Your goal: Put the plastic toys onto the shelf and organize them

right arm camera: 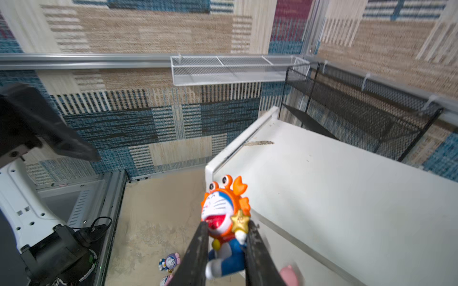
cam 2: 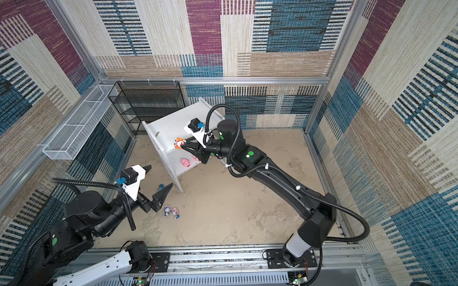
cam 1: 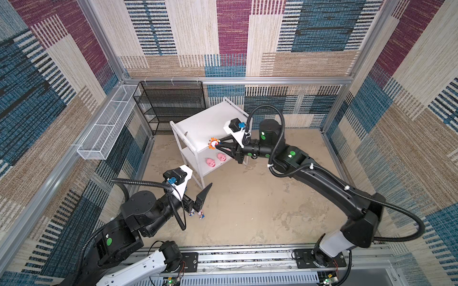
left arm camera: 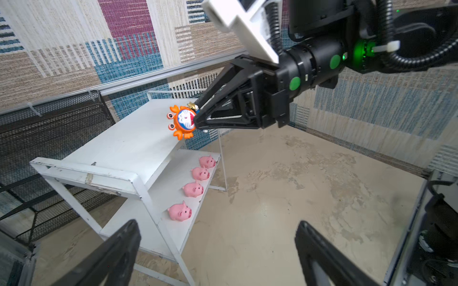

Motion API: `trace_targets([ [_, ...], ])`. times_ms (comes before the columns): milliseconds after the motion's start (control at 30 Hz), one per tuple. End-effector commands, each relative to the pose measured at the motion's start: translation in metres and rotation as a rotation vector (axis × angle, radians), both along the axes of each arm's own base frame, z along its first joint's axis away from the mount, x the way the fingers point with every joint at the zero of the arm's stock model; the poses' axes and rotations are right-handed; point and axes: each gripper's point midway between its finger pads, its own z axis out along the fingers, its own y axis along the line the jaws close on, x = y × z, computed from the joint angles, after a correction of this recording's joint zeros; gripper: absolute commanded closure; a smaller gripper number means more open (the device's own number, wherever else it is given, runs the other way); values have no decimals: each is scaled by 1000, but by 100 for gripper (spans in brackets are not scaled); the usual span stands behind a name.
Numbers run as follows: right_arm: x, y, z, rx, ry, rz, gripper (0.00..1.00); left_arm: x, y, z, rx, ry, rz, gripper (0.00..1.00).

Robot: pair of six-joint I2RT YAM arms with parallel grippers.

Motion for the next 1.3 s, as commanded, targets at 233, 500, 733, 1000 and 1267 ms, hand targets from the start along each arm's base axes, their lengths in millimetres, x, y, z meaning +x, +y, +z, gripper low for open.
trace_targets([
  [233, -104, -59, 2, 214, -172, 219, 79, -38, -48, 13, -165, 51, -339, 16],
  [500, -144, -72, -2, 275, -231, 269, 79, -50, -75, 3, -198, 140, -479, 32],
  [733, -148, -63, -1, 310, -250, 211, 79, -55, -89, 3, -214, 162, -555, 50],
  [1000, -146, -55, -4, 313, -247, 179, 80, -55, -94, 1, -210, 169, -571, 75],
  [1267, -147, -52, -10, 302, -237, 182, 79, -50, -87, 4, -221, 140, -529, 100],
])
